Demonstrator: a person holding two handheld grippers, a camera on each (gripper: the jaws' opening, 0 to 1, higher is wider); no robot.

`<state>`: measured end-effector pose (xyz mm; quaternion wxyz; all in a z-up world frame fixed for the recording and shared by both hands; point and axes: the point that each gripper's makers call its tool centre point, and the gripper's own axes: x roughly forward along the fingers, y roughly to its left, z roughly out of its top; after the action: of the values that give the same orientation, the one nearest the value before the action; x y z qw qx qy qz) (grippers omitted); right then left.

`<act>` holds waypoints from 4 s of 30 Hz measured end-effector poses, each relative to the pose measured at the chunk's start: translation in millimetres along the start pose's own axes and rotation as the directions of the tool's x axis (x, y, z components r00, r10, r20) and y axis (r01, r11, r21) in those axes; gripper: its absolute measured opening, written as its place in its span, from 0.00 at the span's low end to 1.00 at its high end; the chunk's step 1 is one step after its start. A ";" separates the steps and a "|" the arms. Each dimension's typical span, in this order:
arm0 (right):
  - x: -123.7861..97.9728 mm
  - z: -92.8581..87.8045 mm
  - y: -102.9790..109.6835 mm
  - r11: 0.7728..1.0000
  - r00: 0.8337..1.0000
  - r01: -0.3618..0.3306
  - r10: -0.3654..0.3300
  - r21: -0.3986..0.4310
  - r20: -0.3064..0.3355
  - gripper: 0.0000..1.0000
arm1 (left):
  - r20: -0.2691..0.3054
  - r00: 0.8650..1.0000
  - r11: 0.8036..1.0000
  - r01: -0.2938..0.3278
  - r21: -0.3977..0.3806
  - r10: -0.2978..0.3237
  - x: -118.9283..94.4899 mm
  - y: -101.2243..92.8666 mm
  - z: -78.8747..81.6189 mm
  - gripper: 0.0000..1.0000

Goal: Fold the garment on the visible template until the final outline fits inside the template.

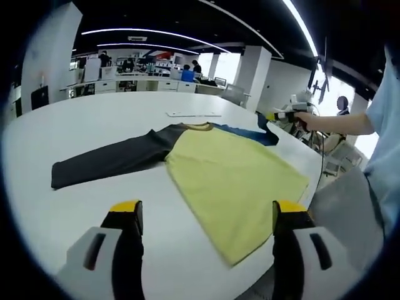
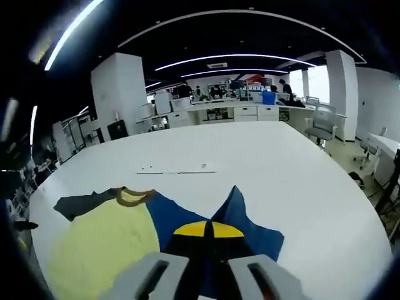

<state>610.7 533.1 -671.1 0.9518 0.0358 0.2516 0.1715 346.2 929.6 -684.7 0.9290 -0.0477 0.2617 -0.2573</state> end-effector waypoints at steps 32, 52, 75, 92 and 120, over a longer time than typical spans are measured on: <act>83.1 5.0 283.5 0.918 0.927 -0.375 0.376 -0.131 -0.016 0.00 | -0.006 1.000 0.999 -0.020 -0.041 0.019 -6.8 4.6 -13.2 0.81; 119.4 -56.9 307.0 0.896 0.906 -0.412 0.385 -0.165 -0.174 0.00 | -0.002 0.999 0.997 -0.041 -0.072 0.041 -8.3 7.6 -15.4 0.80; 96.7 -48.3 263.9 0.878 0.908 -0.418 0.415 -0.234 -0.065 0.93 | 0.016 0.999 0.997 -0.028 -0.074 0.030 -3.1 16.6 -6.8 0.80; 83.4 -54.7 224.2 0.890 0.919 -0.393 0.383 -0.232 -0.090 1.00 | 0.006 0.998 0.994 -0.056 -0.099 0.057 16.8 62.4 -4.0 0.76; -1.2 -74.0 163.4 0.906 0.932 -0.361 0.358 -0.219 -0.055 0.97 | -0.103 0.826 0.788 -0.561 -0.256 0.555 -13.2 264.2 -16.7 0.49</act>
<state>522.9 684.7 -709.7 0.9000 -0.0280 0.2258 0.3718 447.6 1165.1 -751.9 0.9446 -0.0938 0.3073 0.0666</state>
